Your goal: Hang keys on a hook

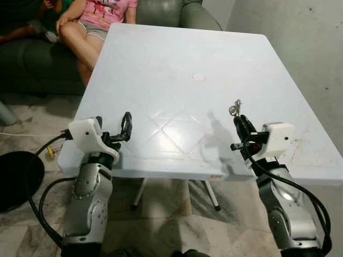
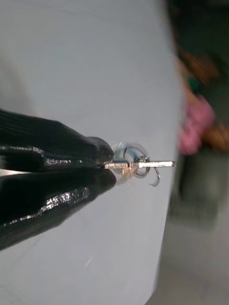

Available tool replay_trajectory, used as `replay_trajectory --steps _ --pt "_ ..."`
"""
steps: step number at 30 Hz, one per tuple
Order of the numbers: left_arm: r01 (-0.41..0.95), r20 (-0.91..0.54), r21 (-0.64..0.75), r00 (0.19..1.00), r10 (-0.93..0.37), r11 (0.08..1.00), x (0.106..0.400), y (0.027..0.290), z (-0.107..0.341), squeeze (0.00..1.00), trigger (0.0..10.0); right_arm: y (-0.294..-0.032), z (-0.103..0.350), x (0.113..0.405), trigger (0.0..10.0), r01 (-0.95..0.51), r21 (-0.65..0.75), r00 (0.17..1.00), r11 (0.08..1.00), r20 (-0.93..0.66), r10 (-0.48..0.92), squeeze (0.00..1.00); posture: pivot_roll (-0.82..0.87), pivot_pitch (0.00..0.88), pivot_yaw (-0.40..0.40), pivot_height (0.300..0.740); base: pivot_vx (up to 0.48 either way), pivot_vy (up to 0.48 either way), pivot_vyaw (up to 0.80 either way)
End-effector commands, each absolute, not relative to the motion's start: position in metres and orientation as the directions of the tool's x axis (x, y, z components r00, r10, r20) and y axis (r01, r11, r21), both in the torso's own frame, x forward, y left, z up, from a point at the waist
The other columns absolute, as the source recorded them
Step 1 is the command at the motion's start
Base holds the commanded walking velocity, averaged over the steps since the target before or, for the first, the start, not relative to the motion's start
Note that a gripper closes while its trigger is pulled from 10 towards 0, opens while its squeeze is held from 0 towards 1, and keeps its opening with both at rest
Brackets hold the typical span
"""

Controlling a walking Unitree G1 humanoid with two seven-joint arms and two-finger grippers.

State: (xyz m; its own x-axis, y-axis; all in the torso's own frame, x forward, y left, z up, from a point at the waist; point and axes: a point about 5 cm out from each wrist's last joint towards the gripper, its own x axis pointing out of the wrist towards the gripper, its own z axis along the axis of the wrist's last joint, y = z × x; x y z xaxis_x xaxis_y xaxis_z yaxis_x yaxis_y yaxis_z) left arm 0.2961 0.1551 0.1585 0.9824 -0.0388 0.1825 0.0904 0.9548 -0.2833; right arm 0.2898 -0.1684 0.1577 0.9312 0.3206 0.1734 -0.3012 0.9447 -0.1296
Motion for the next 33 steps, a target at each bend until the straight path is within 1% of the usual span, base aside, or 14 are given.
replay_trajectory --steps 1,4,7,8,9,10,15,16,17,19,26,28,29,33 --pt "0.089 0.166 -0.283 0.985 -0.042 0.955 0.297 0.156 0.156 0.00 10.0 -0.165 0.162 0.288 10.0 -0.376 -0.341 0.892 0.861 0.118 0.436 0.00 0.04 0.111 -0.076 0.732 0.000 0.000 0.00" --pt "0.094 0.161 -0.282 0.986 -0.050 0.955 0.296 0.153 0.154 0.00 10.0 -0.171 0.162 0.286 10.0 -0.431 -0.607 0.839 0.668 0.003 0.544 0.00 0.03 0.120 -0.081 0.732 0.000 0.000 0.00" --pt "0.098 0.157 -0.280 0.986 -0.055 0.955 0.295 0.151 0.152 0.00 10.0 -0.175 0.162 0.284 10.0 -0.431 -0.762 0.801 0.483 -0.077 0.593 0.00 0.02 0.125 -0.084 0.732 0.000 0.000 0.00" --pt "0.098 0.157 -0.282 0.986 -0.055 0.954 0.294 0.150 0.151 0.00 10.0 -0.175 0.163 0.283 10.0 -0.398 -0.843 0.786 0.361 -0.111 0.608 0.00 0.02 0.129 -0.090 0.732 0.000 0.000 0.00" --pt "0.097 0.155 -0.288 0.987 -0.054 0.953 0.294 0.148 0.151 0.00 10.0 -0.178 0.164 0.284 10.0 -0.328 -0.931 0.767 0.162 -0.162 0.620 0.00 0.02 0.131 -0.095 0.732 0.000 0.000 0.00" --pt "0.096 0.154 -0.290 0.987 -0.053 0.952 0.294 0.147 0.151 0.00 10.0 -0.179 0.165 0.285 10.0 -0.302 -0.947 0.765 0.113 -0.170 0.621 0.00 0.02 0.131 -0.095 0.732 0.000 0.000 0.00" --pt "0.096 0.152 -0.294 0.987 -0.052 0.951 0.293 0.145 0.149 0.00 10.0 -0.185 0.173 0.292 10.0 -0.216 -0.975 0.791 0.060 -0.138 0.597 0.00 0.02 0.138 -0.101 0.732 0.000 0.000 0.00" --pt "0.093 0.149 -0.302 0.988 -0.049 0.949 0.291 0.144 0.148 0.00 10.0 -0.197 0.179 0.301 10.0 -0.107 -0.992 0.815 -0.060 -0.122 0.566 0.00 0.02 0.142 -0.107 0.732 0.000 0.000 0.00" --pt "0.093 0.149 -0.302 0.988 -0.049 0.949 0.291 0.144 0.148 0.00 10.0 -0.197 0.179 0.301 10.0 -0.107 -0.992 0.815 -0.060 -0.122 0.566 0.00 0.02 0.142 -0.107 0.732 0.000 0.000 0.00" --pt "0.090 0.147 -0.307 0.988 -0.046 0.948 0.290 0.143 0.147 0.00 10.0 -0.206 0.183 0.307 10.0 0.005 -0.983 0.826 -0.186 -0.101 0.555 0.00 0.02 0.145 -0.109 0.732 0.000 0.000 0.00" --pt "0.083 0.139 -0.319 0.989 -0.040 0.944 0.287 0.140 0.145 0.00 10.0 -0.224 0.201 0.318 10.0 0.209 -0.926 0.836 -0.314 0.002 0.549 0.00 0.01 0.151 -0.117 0.732 0.000 0.000 0.00" --pt "0.083 0.139 -0.319 0.989 -0.040 0.944 0.287 0.140 0.145 0.00 10.0 -0.224 0.201 0.318 10.0 0.209 -0.926 0.836 -0.314 0.002 0.549 0.00 0.01 0.151 -0.117 0.732 0.000 0.000 0.00" --pt "0.089 0.136 -0.325 0.990 -0.047 0.941 0.287 0.137 0.144 0.00 10.0 -0.231 0.196 0.318 10.0 0.177 -0.906 0.824 -0.385 -0.078 0.562 0.00 0.00 0.153 -0.116 0.732 0.000 0.000 0.00" --pt "0.099 0.134 -0.333 0.989 -0.057 0.938 0.287 0.134 0.144 0.00 10.0 -0.245 0.194 0.321 10.0 0.116 -0.878 0.827 -0.465 -0.174 0.535 0.00 -0.01 0.153 -0.113 0.732 0.000 0.000 0.00"
